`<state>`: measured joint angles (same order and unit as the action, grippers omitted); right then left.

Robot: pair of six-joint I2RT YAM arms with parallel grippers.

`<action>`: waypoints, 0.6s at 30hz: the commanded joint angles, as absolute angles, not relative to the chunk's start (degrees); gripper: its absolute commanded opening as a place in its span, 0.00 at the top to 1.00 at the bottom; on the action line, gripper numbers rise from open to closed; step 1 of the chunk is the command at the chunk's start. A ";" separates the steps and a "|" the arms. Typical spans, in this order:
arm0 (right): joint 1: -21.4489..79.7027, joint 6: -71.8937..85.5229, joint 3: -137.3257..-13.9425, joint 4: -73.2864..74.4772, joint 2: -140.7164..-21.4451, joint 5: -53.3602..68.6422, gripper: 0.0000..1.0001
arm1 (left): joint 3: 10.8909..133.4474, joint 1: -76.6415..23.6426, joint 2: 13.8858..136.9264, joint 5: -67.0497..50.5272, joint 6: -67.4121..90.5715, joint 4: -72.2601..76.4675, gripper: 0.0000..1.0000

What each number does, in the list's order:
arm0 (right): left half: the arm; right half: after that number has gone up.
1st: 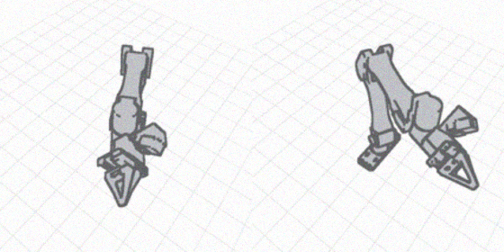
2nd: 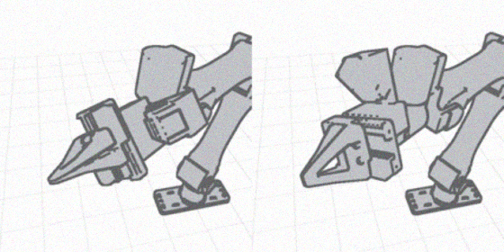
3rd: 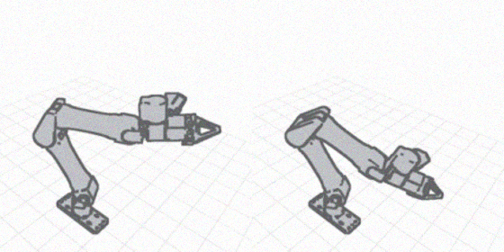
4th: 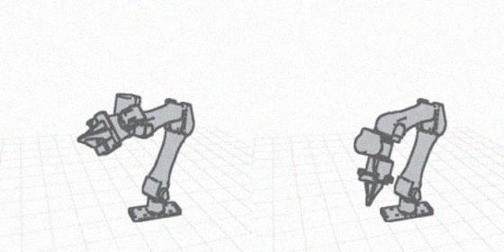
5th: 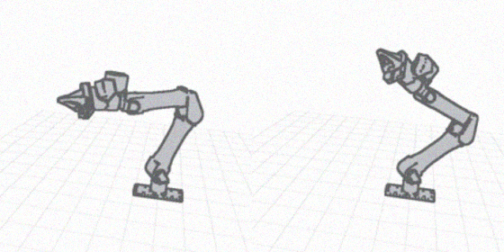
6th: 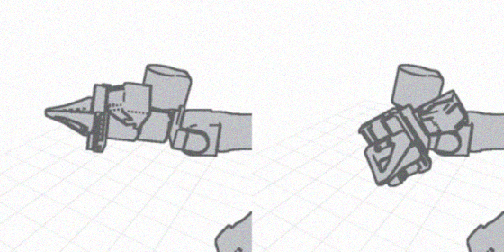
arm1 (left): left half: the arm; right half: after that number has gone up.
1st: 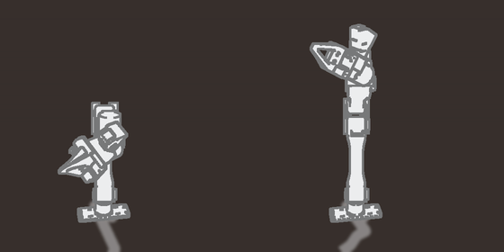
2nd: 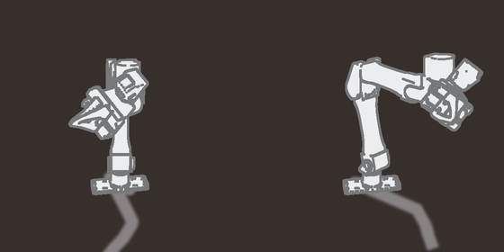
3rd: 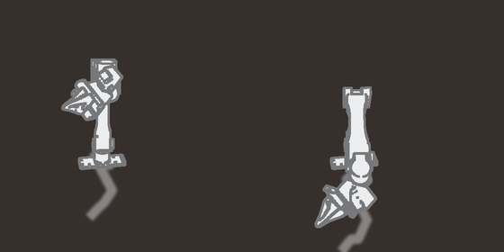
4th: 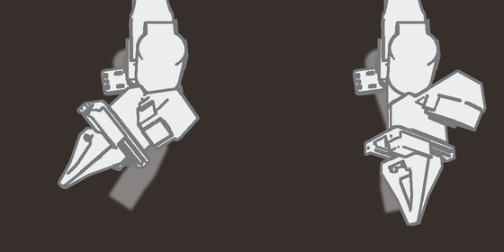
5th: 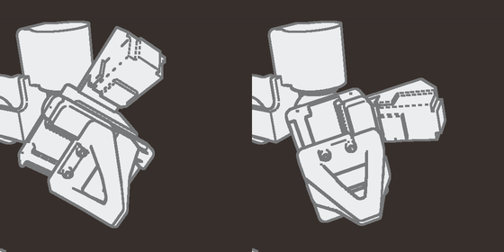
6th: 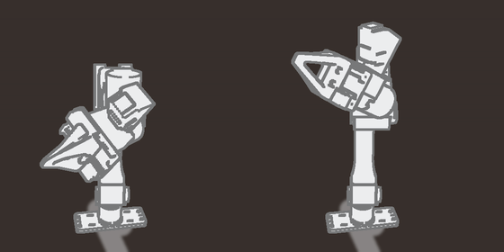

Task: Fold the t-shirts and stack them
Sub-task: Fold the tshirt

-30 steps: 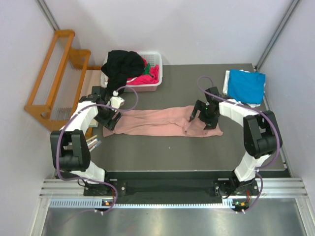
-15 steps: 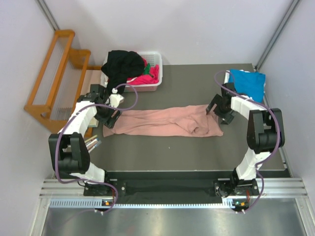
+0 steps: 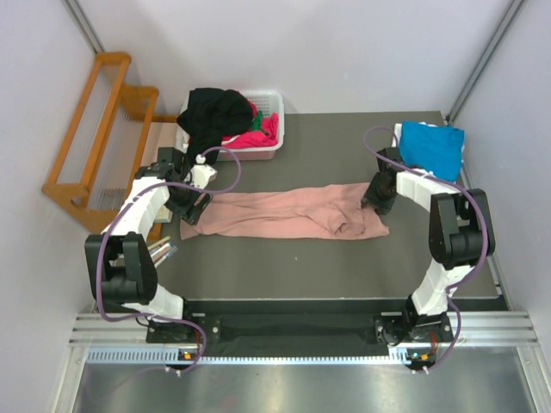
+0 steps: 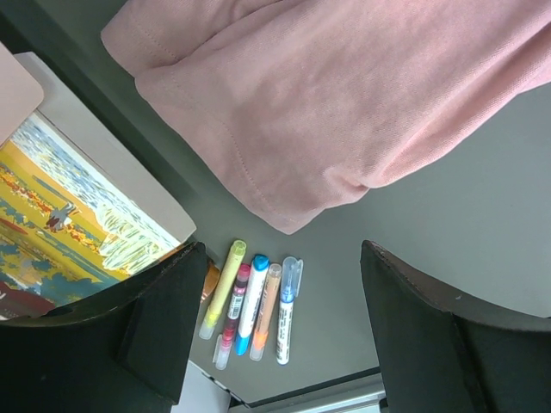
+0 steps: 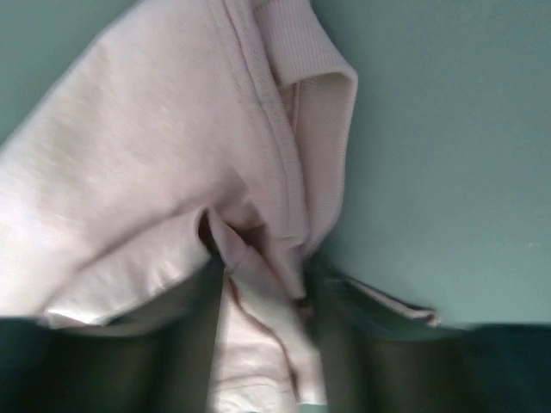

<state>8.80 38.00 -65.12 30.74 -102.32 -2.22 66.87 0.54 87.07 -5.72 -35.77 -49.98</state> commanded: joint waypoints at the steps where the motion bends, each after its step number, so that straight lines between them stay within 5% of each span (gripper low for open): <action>1: 9.40 38.76 -63.55 29.09 -102.92 -1.67 0.75 | 66.53 0.44 84.64 -4.75 -36.74 -50.54 0.23; 2: 9.40 38.67 -63.46 29.09 -103.27 -1.67 0.84 | 66.27 0.44 84.46 -4.57 -37.00 -50.36 0.23; 8: 9.40 38.50 -63.89 29.79 -102.84 -2.63 1.00 | 65.31 0.44 83.94 -2.99 -37.61 -49.66 0.23; 18: 3.43 37.09 -71.89 36.56 -98.44 -12.48 1.00 | 65.65 0.44 83.94 -2.90 -37.97 -49.92 0.23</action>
